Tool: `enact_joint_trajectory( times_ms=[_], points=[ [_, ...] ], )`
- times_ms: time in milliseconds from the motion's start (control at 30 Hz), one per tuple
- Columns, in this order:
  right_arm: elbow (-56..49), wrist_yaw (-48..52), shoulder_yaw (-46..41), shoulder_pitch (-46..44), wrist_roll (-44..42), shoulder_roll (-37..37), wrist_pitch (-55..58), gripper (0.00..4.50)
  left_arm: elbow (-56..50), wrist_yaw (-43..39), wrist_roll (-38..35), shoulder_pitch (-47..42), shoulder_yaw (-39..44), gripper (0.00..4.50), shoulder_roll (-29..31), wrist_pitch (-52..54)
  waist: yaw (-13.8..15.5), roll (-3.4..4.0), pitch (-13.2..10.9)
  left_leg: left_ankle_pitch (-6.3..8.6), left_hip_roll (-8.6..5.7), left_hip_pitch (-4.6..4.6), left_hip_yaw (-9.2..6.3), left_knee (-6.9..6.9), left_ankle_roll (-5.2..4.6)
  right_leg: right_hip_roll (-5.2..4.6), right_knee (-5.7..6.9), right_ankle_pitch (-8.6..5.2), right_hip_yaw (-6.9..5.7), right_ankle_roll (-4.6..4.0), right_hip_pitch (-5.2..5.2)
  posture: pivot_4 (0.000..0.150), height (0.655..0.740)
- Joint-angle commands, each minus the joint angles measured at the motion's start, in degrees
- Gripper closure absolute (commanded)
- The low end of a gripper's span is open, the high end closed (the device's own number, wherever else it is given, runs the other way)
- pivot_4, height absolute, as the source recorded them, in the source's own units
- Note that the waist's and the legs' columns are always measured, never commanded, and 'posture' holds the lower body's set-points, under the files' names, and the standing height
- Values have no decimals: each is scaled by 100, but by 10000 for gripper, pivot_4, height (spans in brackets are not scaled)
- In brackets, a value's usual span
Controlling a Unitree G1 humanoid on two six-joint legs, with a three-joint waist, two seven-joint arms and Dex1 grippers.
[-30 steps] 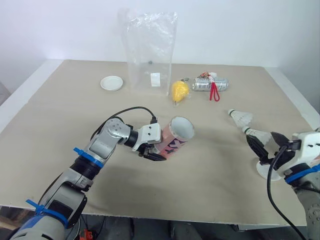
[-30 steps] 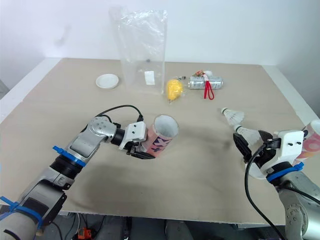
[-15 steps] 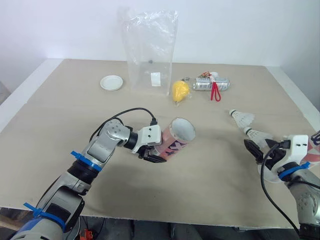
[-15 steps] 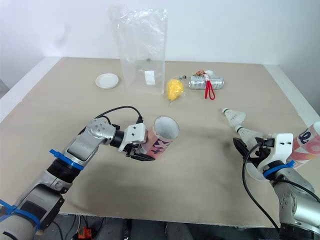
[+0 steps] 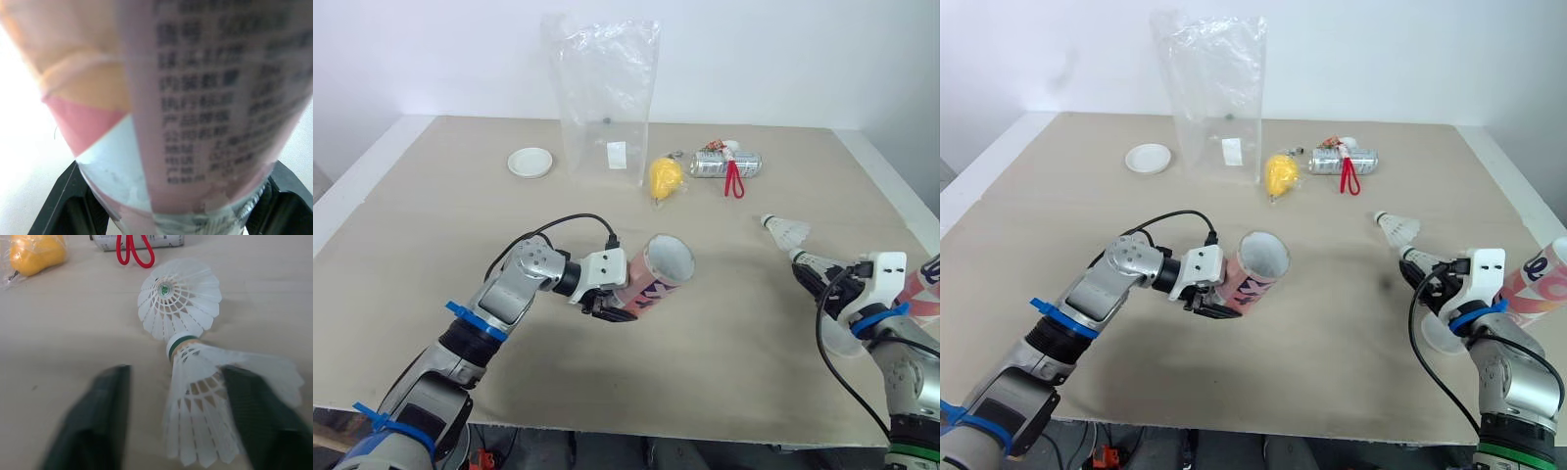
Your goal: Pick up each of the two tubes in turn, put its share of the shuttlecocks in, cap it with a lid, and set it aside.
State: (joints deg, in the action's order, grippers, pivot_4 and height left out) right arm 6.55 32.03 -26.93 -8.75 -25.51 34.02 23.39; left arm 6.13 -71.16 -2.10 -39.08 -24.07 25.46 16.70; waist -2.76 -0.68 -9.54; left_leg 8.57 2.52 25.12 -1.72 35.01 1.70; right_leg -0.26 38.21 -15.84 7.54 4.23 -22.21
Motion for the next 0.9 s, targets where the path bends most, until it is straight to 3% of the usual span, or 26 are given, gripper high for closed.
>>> enact_joint_trajectory(
  times_ms=[33,67,133,433,633,767,900],
  points=[
    [-97,-70,-63,-75,4,115,-21,31780,11,-28,110,124,-160,15718,92,72,1,0,0,0,0,0,0,0,0,0,0,0,0,0,0,1500,7400],
    [-119,-74,-56,-66,7,117,-11,38145,12,-25,112,127,-161,15718,94,71,1,0,0,0,0,0,0,0,0,0,0,0,0,0,0,1500,7400],
    [-181,-95,-56,-45,-7,112,20,44102,18,-19,116,129,-163,15718,94,71,1,0,0,0,0,0,1,0,0,0,0,0,0,0,0,1500,7400],
    [-630,-205,-164,134,-91,124,195,44102,142,-1,130,80,-206,15718,42,-21,2,0,0,0,0,-1,0,0,0,-1,0,0,0,0,1,1500,7400],
    [-1879,-166,-297,364,-237,472,430,44102,267,-21,121,9,-187,15718,34,-90,2,3,1,0,-1,0,0,0,0,-1,0,0,1,0,0,1500,7400],
    [-3005,384,-96,9,-81,1573,345,44102,418,-97,63,-67,-157,15718,14,-77,-1,7,-1,-1,0,-2,2,1,1,-2,0,-1,1,-4,0,1500,7400],
    [-3371,895,146,-597,-157,2342,184,44102,565,-151,54,-142,-166,15718,-35,-101,-4,6,-2,-2,2,-5,5,3,1,-3,0,-7,0,-22,-1,1500,7400]
  ],
)
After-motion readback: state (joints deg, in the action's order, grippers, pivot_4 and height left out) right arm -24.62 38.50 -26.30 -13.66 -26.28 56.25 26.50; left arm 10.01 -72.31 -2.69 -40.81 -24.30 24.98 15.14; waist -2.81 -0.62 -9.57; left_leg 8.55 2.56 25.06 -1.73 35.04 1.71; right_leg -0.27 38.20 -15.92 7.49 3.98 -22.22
